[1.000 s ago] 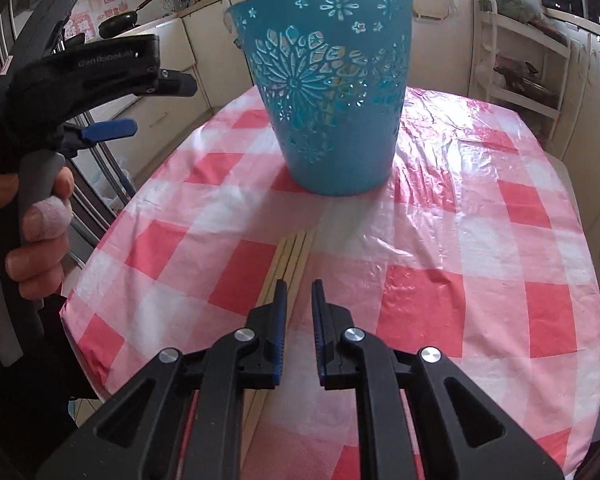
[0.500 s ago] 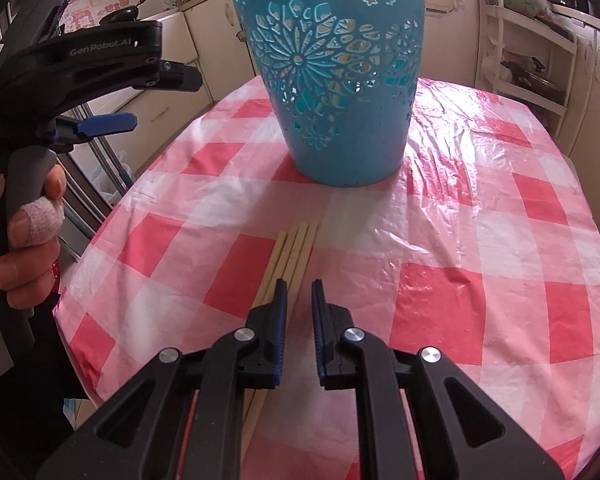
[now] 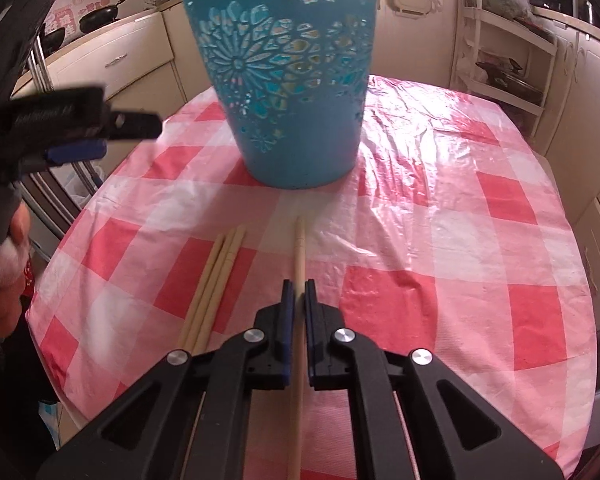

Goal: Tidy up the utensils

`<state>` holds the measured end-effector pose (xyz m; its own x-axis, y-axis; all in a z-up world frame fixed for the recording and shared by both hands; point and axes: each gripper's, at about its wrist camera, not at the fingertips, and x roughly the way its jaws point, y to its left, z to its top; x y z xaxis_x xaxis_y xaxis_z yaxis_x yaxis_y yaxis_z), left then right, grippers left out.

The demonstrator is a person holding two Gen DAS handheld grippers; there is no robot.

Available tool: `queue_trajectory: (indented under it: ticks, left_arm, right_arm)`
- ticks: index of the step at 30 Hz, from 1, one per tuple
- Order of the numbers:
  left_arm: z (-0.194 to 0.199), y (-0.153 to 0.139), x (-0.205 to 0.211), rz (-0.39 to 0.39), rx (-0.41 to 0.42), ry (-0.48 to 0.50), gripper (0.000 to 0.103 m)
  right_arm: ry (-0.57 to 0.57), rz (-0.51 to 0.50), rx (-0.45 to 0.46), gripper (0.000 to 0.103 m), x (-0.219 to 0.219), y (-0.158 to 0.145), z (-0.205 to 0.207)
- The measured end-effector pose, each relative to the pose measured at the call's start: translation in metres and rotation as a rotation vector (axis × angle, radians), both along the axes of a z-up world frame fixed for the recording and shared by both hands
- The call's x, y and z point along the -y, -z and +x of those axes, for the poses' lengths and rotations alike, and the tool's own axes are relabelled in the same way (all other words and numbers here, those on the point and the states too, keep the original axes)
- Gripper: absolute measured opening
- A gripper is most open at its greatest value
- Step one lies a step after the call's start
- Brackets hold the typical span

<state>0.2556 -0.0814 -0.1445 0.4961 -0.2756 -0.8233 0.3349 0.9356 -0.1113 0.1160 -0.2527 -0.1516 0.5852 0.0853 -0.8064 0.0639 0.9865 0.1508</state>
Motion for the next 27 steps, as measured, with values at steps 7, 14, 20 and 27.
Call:
queue_trajectory:
  ticks: [7, 14, 20, 27]
  left_arm:
    - [-0.052, 0.028, 0.025, 0.045, -0.051, 0.113, 0.085]
    - [-0.062, 0.041, 0.029, 0.112, -0.07, 0.084, 0.085]
    - [-0.065, 0.044, 0.029, 0.109, -0.082, 0.07, 0.085]
    - [-0.062, 0.044, 0.034, 0.126, -0.083, 0.05, 0.085]
  right_arm:
    - [0.007, 0.043, -0.002, 0.006, 0.011, 0.001, 0.001]
    - [0.013, 0.119, -0.008, 0.006, 0.021, 0.002, 0.0]
    - [0.016, 0.126, -0.011, 0.006, 0.021, 0.002, -0.002]
    - [0.016, 0.125, -0.012, 0.006, 0.02, 0.002, -0.002]
